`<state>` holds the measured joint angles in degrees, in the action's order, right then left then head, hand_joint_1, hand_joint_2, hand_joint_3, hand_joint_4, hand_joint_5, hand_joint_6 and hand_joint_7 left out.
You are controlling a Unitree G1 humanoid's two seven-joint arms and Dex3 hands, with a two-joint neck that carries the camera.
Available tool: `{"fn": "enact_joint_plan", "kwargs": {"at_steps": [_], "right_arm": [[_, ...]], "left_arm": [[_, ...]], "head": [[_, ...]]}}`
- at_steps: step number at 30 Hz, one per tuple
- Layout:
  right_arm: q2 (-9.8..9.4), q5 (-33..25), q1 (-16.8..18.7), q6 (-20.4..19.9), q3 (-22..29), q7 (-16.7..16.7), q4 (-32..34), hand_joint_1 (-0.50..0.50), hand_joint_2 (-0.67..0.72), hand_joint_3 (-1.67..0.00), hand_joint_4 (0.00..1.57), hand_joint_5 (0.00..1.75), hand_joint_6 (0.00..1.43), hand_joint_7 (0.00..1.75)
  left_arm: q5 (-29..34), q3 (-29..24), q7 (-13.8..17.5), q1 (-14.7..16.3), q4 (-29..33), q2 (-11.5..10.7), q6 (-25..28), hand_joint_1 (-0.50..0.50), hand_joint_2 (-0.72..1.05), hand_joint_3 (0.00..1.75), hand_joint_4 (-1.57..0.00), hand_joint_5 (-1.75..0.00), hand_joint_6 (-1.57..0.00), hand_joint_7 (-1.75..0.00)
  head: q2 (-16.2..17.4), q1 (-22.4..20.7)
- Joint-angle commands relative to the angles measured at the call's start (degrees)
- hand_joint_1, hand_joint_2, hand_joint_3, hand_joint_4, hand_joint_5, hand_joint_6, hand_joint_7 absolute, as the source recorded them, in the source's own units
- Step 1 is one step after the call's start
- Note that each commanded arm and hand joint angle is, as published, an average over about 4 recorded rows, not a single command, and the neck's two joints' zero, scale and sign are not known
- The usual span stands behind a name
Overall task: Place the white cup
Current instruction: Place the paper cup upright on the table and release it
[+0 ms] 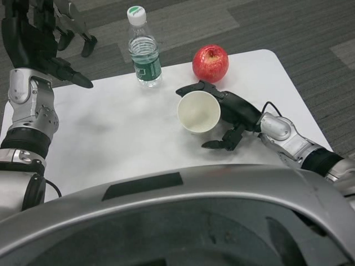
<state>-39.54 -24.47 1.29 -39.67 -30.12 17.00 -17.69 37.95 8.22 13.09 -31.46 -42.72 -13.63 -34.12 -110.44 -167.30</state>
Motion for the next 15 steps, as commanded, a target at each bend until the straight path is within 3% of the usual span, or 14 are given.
{"fn": "enact_joint_plan", "kwargs": {"at_steps": [1, 7, 15], "right_arm": [[0.28, -0.25, -0.13, -0.04, 1.09, 1.15, -0.99, -0.46, 0.00, -0.71, 0.00, 0.10, 0.00, 0.63], [1.53, -0.31, 0.36, -0.13, 3.66, 2.40, -1.38, -0.46, 0.15, -0.44, 0.00, 0.10, 0.00, 0.56], [4.98, -0.31, 2.07, -0.30, 10.98, 3.79, -0.40, -0.46, 0.23, -0.30, 0.00, 0.10, 0.00, 0.52]], "left_arm": [[0.52, 0.04, 0.01, -0.26, 0.27, -0.43, -0.24, -0.39, -0.72, 0.09, 0.00, -0.21, 0.00, -0.38], [0.55, 0.19, 0.01, -0.26, 0.27, -0.50, -0.24, -0.39, -0.66, 0.09, 0.00, -0.21, 0.00, -0.37], [0.55, 0.57, 0.01, -0.26, 0.29, -0.61, -0.24, -0.39, -0.66, 0.09, 0.00, -0.21, 0.00, -0.37]], "head": [[0.07, 0.09], [0.11, 0.32], [-0.65, 0.55]]}}
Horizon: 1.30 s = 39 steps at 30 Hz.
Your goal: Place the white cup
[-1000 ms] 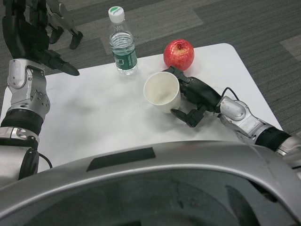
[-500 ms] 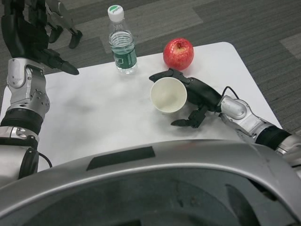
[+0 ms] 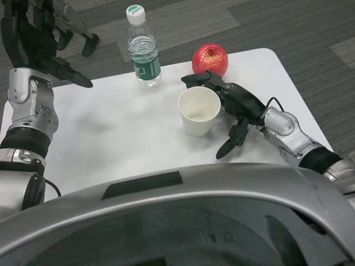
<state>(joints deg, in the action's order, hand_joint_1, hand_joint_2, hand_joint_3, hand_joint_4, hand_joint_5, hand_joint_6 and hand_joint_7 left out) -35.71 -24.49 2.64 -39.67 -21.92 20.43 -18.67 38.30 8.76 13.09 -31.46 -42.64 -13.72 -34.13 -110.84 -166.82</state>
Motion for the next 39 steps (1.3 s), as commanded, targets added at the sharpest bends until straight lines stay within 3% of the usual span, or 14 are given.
{"fn": "enact_joint_plan", "kwargs": {"at_steps": [1, 11, 23, 26, 31, 36, 39], "right_arm": [[1.39, -0.29, 0.87, -0.27, 3.37, 0.45, 1.04, -0.46, 0.25, -0.28, 0.00, 0.10, 0.00, 0.52], [3.94, -0.47, 1.22, -0.23, 8.69, 1.11, 8.65, -0.46, 0.41, -0.16, 0.00, 0.00, 0.00, 0.35], [9.74, -0.47, 0.08, -0.32, 21.92, 1.06, 18.18, -0.46, 0.34, -0.16, 0.00, 0.00, 0.00, 0.28], [9.41, -0.47, -0.60, -0.21, 23.43, 1.11, 18.25, -0.46, 0.34, -0.16, 0.00, 0.00, 0.00, 0.28], [5.67, -0.73, -0.75, -0.03, 26.93, 1.11, 18.38, -0.46, 0.34, -0.16, 0.00, 0.00, 0.00, 0.28], [2.31, -0.91, -0.62, 0.12, 28.77, 1.11, 18.14, -0.46, 0.34, -0.16, 0.00, 0.00, 0.00, 0.30], [1.45, -0.97, -0.82, 0.19, 28.75, 1.11, 18.03, -0.46, 0.31, -0.16, 0.00, 0.00, 0.00, 0.35]], "left_arm": [[0.19, 0.03, 0.01, -0.27, 0.24, -0.52, -0.23, -0.39, -0.64, 0.09, 0.00, -0.21, 0.00, -0.37], [0.19, 0.12, 0.01, -0.09, 0.90, -0.43, -0.28, -0.39, -0.64, 0.09, 0.00, -0.21, 0.00, -0.38], [0.19, -0.01, 0.05, 0.13, 1.77, -0.21, -0.36, -0.39, -0.64, 0.09, 0.00, -0.21, 0.00, -0.35], [0.19, 0.08, 0.10, 0.52, 2.04, -0.19, -0.47, -0.39, -0.66, 0.09, 0.00, -0.21, 0.00, -0.37], [0.28, -0.47, 0.03, 1.10, 2.90, -0.28, -0.58, -0.39, -0.64, 0.09, 0.00, -0.21, 0.00, -0.37], [0.28, -0.85, 0.10, 0.88, 3.71, -0.52, -0.58, -0.39, -0.66, 0.09, 0.00, -0.21, 0.00, -0.35], [0.26, -0.91, 0.10, 1.07, 4.04, -0.43, -0.58, -0.39, -0.64, 0.09, 0.00, -0.21, 0.00, -0.37]], "head": [[-0.42, 0.11], [-1.24, 0.00], [-3.88, 3.43], [-5.36, 3.90], [-9.26, 4.48], [-10.90, 5.08], [-11.64, 5.24]]}}
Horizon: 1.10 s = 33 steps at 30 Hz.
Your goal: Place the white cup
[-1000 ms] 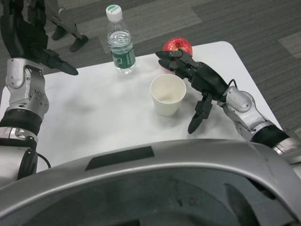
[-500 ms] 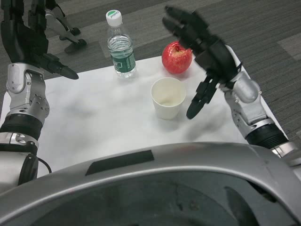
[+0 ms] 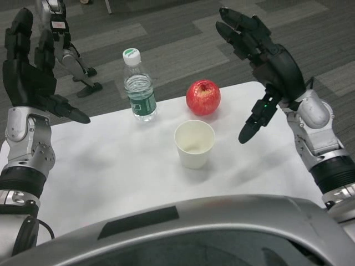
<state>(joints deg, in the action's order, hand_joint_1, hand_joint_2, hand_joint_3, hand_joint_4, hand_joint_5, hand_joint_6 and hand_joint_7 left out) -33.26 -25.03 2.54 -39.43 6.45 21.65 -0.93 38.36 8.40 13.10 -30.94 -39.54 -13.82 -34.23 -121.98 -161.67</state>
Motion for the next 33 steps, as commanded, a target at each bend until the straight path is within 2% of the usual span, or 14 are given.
{"fn": "enact_joint_plan", "kwargs": {"at_steps": [1, 7, 11, 17, 19, 27, 33], "right_arm": [[-1.11, -0.46, -0.83, -0.03, 0.32, -0.12, 0.27, -0.46, 0.30, -0.16, 0.00, 0.00, 0.00, 0.35], [-0.19, -0.37, -2.59, -0.03, -2.32, -0.12, -0.52, -0.46, 0.25, -0.16, 0.00, 0.00, 0.00, 0.30], [1.04, -0.33, -4.21, -0.12, -4.47, -0.12, -1.09, -0.46, 0.28, -0.16, 0.00, 0.00, 0.00, 0.28], [3.11, -0.24, -5.79, -0.20, -4.78, -0.03, -2.41, -0.46, 0.22, -0.16, 0.00, 0.00, 0.00, 0.28], [3.59, -0.15, -6.06, -0.20, -4.83, -0.03, -2.76, -0.46, 0.25, -0.16, 0.00, 0.00, 0.00, 0.28], [3.99, -0.11, -6.56, -0.20, -6.69, -0.03, -4.01, -0.46, 0.28, -0.16, 0.00, 0.10, 0.00, 0.28], [3.68, -0.11, -6.85, -0.12, -6.85, -0.03, -4.21, -0.46, 0.22, -0.16, 0.00, 0.10, 0.00, 0.28]], "left_arm": [[0.18, -0.62, 0.09, 0.67, 1.00, -0.29, -0.49, -0.39, -0.64, 0.09, 0.00, -0.21, 0.00, -0.38], [0.13, -1.36, 0.04, 1.54, 2.36, -0.25, -0.49, -0.39, -0.64, 0.09, 0.00, -0.21, 0.00, -0.40], [0.05, -1.54, 0.00, 1.90, 2.98, -0.25, -0.49, -0.39, -0.64, 0.09, 0.00, -0.21, 0.00, -0.37], [0.05, -1.63, 0.00, 2.03, 3.16, -0.20, -0.49, -0.39, -0.64, 0.09, 0.00, -0.21, 0.00, -0.38], [0.05, -1.76, 0.00, 2.03, 3.16, -0.25, -0.49, -0.39, -0.64, 0.09, 0.00, -0.21, 0.00, -0.38], [0.05, -2.02, 0.00, 2.01, 3.02, -0.25, -0.49, -0.39, -0.64, 0.09, 0.00, -0.21, 0.00, -0.37], [0.05, -2.16, 0.00, 1.50, 2.54, -0.12, -0.40, -0.39, -0.64, 0.09, 0.00, -0.21, 0.00, -0.38]], "head": [[-0.77, 0.04], [-1.91, -1.34], [-2.86, -1.47], [-3.59, -1.55], [-3.74, -1.72], [-3.48, -1.69], [-2.69, -1.93]]}}
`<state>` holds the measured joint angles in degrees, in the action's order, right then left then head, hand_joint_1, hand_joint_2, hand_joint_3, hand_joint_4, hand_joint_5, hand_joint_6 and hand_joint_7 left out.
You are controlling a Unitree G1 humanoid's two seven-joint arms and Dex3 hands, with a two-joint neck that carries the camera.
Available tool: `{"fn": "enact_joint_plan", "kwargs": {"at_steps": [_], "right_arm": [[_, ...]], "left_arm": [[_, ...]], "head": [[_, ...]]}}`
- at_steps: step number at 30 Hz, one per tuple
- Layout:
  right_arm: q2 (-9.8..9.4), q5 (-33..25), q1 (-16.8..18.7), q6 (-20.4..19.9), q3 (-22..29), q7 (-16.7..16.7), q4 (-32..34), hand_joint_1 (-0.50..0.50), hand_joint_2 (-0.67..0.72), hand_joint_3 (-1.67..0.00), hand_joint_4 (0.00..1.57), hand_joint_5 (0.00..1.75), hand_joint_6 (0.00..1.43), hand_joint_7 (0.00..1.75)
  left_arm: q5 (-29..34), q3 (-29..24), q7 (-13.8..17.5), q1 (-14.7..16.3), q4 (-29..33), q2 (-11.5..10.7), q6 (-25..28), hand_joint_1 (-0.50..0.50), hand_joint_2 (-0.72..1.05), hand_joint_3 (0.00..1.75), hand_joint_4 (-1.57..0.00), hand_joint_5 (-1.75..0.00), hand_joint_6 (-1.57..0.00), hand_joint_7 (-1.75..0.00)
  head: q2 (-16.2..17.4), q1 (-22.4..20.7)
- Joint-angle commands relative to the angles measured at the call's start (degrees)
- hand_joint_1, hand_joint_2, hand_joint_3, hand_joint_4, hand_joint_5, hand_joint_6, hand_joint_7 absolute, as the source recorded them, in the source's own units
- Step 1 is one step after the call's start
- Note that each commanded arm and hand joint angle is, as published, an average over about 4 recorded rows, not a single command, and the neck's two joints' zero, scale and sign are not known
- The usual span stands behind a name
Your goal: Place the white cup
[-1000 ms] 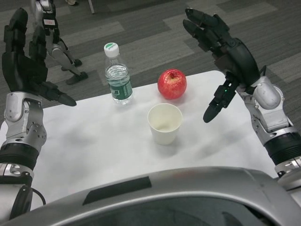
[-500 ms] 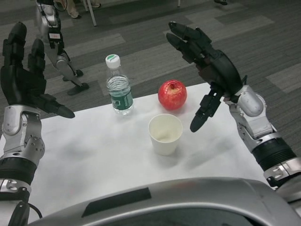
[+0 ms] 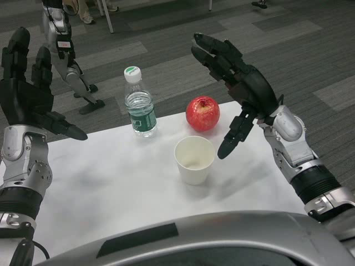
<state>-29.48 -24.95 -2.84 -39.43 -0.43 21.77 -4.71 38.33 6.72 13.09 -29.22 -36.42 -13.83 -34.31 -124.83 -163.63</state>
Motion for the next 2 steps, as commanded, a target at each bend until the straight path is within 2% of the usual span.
{"fn": "enact_joint_plan", "kwargs": {"at_steps": [1, 2], "right_arm": [[-0.01, -0.19, -1.62, -0.14, 0.10, -0.15, -0.48, -0.46, 0.22, -0.16, 0.00, 0.10, 0.00, 0.28], [0.04, -0.19, -1.70, -0.15, 0.13, -0.15, -0.51, -0.46, 0.22, -0.16, 0.00, 0.10, 0.00, 0.28]], "left_arm": [[0.05, -0.48, 0.00, -0.31, -0.69, -0.08, -0.25, -0.39, -0.64, 0.09, 0.00, -0.21, 0.00, -0.37], [0.05, -0.48, 0.00, -0.37, -0.76, -0.06, -0.20, -0.39, -0.64, 0.09, 0.00, -0.21, 0.00, -0.35]], "head": [[0.20, 0.03], [0.23, 0.04]]}}
